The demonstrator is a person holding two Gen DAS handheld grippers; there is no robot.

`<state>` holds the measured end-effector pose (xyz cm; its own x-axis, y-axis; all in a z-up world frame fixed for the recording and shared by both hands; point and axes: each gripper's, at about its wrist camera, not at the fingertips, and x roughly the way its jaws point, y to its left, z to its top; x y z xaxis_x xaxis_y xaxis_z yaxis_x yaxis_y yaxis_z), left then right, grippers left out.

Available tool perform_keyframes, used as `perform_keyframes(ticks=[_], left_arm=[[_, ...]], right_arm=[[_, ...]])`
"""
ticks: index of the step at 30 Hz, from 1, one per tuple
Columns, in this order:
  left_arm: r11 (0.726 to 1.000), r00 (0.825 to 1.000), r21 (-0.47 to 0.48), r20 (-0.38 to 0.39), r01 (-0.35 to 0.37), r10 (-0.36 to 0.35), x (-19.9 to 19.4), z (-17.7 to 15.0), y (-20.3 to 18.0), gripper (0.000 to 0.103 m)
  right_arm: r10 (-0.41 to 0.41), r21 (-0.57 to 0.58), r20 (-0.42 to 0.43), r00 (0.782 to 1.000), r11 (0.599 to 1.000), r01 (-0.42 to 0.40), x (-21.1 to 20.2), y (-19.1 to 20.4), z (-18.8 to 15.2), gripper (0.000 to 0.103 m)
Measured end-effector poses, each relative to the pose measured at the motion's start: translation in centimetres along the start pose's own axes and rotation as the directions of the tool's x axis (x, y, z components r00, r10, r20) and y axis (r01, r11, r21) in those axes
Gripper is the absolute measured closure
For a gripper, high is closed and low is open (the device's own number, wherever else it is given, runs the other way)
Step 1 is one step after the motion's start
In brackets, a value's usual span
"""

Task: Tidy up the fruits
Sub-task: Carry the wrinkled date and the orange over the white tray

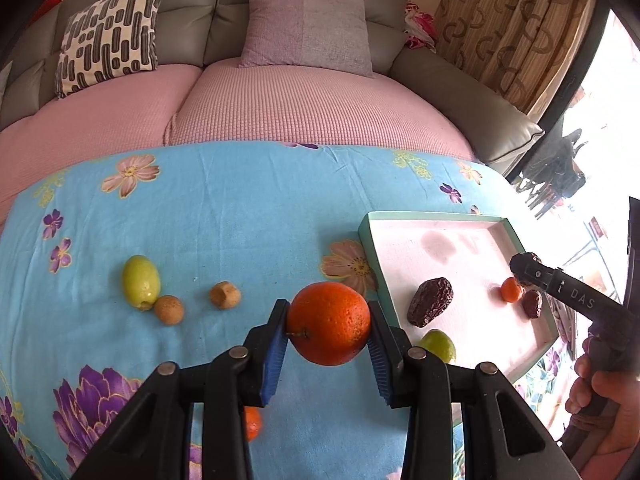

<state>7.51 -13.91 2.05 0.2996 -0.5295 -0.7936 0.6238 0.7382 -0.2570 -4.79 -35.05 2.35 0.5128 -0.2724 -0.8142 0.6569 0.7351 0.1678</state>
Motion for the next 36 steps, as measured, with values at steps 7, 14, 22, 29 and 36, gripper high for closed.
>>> perform_keyframes(ticks=[7,14,22,29,36], left_arm=[[0.99,0.996,0.111,-0.036,0.089,-0.085,0.7,-0.8,-5.5,0.063],[0.971,0.988,0.191,-0.087,0.145,-0.13,1.5,-2.4,-9.8,0.063],[0.946,0.978,0.277,-0.161,0.17,-0.129,3.4,-4.5,-13.3,0.063],[0.935,0.972,0.313,-0.207,0.17,-0.107,5.0,-5.9,-14.6,0.063],[0.936,0.967,0.318,-0.243,0.151,-0.074,6.4,-6.8,-14.5,0.063]], right_arm=[[-0.074,0.107,0.045,0.996,0.992,0.068,-2.6,-5.2,0.2,0.045],[-0.114,0.154,0.056,0.992,0.983,0.104,-4.1,-7.8,-0.3,0.045],[-0.151,0.193,0.049,0.987,0.971,0.139,-5.1,-10.0,-0.8,0.045],[-0.155,0.208,-0.005,0.988,0.966,0.152,-3.2,-10.8,-1.2,0.045],[-0.144,0.197,-0.114,0.983,0.966,0.165,0.4,-11.1,-2.4,0.045]])
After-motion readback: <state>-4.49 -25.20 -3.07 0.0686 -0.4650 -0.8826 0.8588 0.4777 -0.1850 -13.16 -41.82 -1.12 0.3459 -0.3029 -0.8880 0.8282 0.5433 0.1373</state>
